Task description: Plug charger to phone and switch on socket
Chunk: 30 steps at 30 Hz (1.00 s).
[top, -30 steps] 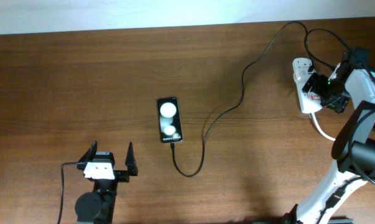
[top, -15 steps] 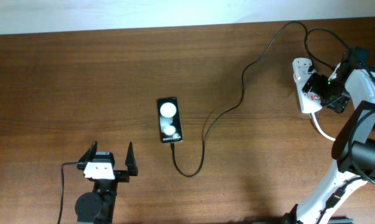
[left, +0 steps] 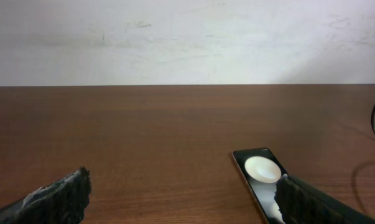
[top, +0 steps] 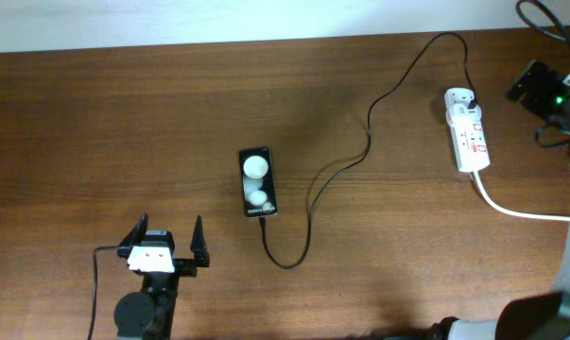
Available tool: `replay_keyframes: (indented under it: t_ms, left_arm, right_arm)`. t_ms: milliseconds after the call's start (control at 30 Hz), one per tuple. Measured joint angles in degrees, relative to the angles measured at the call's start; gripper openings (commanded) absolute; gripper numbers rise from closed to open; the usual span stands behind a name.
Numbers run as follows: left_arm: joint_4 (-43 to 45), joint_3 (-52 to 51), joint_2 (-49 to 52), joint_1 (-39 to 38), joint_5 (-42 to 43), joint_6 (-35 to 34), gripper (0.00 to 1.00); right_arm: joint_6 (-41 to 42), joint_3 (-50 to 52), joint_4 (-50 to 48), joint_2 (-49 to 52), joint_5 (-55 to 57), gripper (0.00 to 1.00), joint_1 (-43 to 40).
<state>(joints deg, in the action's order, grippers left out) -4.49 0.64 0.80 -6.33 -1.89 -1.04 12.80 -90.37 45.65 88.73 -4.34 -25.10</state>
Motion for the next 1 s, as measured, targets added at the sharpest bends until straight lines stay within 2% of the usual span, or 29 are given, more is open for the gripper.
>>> replay_keyframes:
  t_ms: [467, 833, 1000]
  left_arm:
    - [0.0, 0.0, 0.0, 0.0, 0.0, 0.0, 0.99]
    - [0.0, 0.0, 0.0, 0.0, 0.0, 0.0, 0.99]
    - [0.0, 0.0, 0.0, 0.0, 0.0, 0.0, 0.99]
  right_arm:
    - [0.0, 1.6, 0.1, -2.0, 0.0, 0.99, 0.0]
    - [0.0, 20.5, -0.2, -10.1, 0.3, 0.99, 0.9]
    - [0.0, 30.8, 0.2, -12.7, 0.3, 0.99, 9.2]
